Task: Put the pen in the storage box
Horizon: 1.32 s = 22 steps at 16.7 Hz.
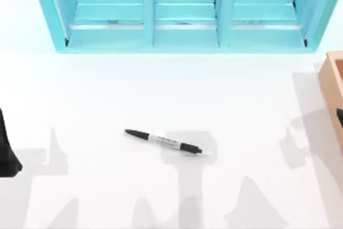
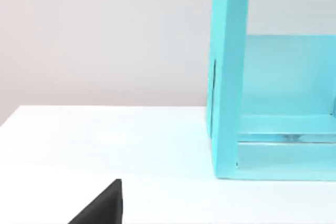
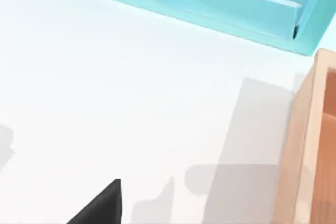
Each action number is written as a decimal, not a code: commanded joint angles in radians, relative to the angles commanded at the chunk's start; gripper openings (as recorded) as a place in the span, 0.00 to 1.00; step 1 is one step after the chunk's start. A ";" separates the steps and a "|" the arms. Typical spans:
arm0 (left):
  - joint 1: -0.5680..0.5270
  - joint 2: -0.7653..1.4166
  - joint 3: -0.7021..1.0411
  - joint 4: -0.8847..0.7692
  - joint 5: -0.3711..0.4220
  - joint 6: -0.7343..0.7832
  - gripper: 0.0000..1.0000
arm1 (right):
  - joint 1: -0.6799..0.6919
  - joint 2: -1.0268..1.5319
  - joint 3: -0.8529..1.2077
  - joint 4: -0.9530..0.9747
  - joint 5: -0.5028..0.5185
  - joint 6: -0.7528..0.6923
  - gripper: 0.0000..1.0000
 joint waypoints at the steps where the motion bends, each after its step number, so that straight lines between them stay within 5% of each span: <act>1: 0.000 0.000 0.000 0.000 0.000 0.000 1.00 | 0.029 0.090 0.070 -0.055 0.000 -0.016 1.00; 14: 0.000 0.000 0.000 0.000 0.000 0.000 1.00 | 0.394 1.300 1.111 -0.789 0.033 -0.227 1.00; 22: 0.000 0.000 0.000 0.000 0.000 0.000 1.00 | 0.530 1.738 1.665 -1.027 0.055 -0.295 1.00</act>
